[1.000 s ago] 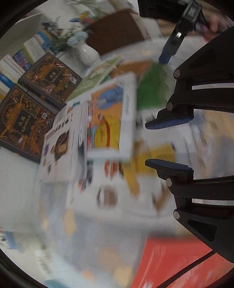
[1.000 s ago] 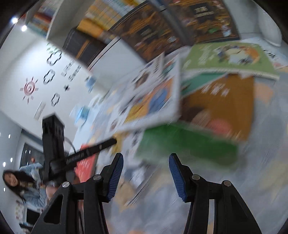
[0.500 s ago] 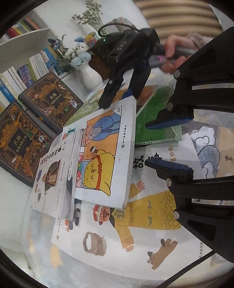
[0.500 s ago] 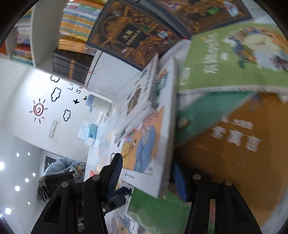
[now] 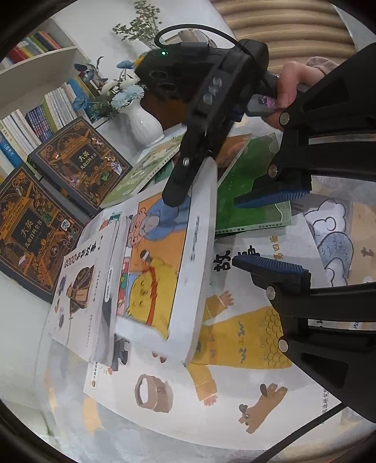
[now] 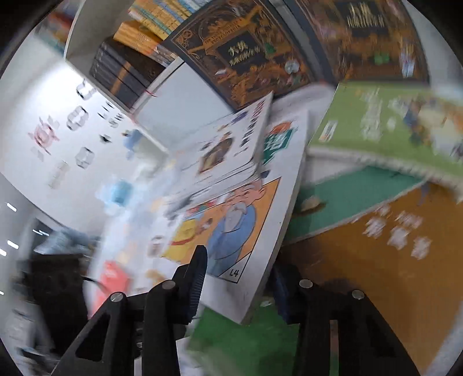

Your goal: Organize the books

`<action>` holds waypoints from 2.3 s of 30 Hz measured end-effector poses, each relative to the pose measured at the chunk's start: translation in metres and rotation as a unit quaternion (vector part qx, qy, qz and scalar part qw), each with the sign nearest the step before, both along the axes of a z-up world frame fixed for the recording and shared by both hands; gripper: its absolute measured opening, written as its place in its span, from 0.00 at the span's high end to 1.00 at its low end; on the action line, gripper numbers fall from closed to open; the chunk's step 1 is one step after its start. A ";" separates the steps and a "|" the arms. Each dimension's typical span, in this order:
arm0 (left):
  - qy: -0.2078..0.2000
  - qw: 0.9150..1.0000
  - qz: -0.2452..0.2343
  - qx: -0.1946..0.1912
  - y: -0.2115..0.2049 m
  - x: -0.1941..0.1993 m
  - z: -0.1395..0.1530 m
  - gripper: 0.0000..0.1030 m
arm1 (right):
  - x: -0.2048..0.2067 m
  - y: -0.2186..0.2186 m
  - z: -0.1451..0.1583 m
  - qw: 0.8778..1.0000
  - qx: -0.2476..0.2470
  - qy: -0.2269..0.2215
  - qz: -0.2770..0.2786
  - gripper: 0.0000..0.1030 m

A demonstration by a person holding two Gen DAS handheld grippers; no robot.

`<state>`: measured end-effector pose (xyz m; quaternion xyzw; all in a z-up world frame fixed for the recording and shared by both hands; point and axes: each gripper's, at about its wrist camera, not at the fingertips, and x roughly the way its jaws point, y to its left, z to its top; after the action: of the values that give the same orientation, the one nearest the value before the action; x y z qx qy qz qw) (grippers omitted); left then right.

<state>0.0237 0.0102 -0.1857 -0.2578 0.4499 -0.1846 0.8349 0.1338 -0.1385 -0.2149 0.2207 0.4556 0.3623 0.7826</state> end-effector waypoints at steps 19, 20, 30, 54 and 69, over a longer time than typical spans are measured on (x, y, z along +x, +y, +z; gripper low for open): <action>0.005 0.993 -0.082 0.085 -0.027 -0.030 0.040 0.71 | -0.031 -0.001 -0.008 0.997 0.071 0.032 -0.009 0.86; -0.013 0.990 -0.094 0.099 -0.033 -0.038 0.050 0.71 | -0.040 -0.003 -0.006 0.997 0.072 0.034 -0.008 0.86; -0.046 0.981 -0.055 0.177 -0.021 -0.101 0.056 0.69 | -0.177 -0.075 0.019 0.999 0.038 -0.006 0.013 0.87; -0.035 0.966 0.043 0.251 -0.010 -0.039 0.017 0.68 | -0.107 -0.048 -0.008 0.993 -0.069 -0.061 -0.071 0.43; -0.040 0.979 0.018 0.198 -0.006 -0.041 0.015 0.68 | -0.110 -0.034 -0.007 0.997 -0.041 -0.009 -0.071 0.43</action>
<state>-0.0172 0.0038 -0.1705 -0.0881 0.4386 -0.0867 0.8902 0.0238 -0.1729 -0.2217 0.2173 0.4459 0.2890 0.8188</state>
